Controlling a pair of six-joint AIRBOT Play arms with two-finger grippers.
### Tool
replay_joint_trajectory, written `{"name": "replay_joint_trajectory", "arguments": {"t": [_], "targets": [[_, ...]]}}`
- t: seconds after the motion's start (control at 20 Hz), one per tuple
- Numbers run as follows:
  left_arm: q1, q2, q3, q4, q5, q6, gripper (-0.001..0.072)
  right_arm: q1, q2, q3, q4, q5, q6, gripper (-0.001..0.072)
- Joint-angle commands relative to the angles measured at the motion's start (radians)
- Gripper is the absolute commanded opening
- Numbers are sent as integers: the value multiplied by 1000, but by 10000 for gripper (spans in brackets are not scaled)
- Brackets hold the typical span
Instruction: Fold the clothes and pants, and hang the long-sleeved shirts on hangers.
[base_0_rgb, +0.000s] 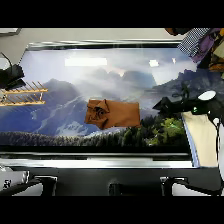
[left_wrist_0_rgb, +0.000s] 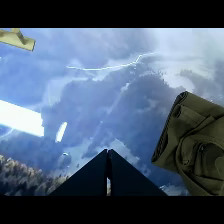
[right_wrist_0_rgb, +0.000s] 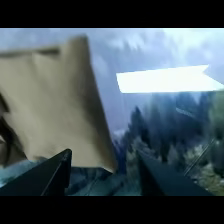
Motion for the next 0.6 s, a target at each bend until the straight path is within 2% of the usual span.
{"name": "replay_joint_trajectory", "arguments": {"t": [0.0, 0.4, 0.55], "targets": [[-1, 0, 0, 0, 0, 0, 15, -5, -29, -96, 85, -32, -70, 490], [-1, 0, 0, 0, 1, 0, 15, 2, -114, -106, 260, -68, -126, 489], [-1, 0, 0, 0, 1, 0, 15, 58, -127, -106, 271, -111, -134, 489]]}}
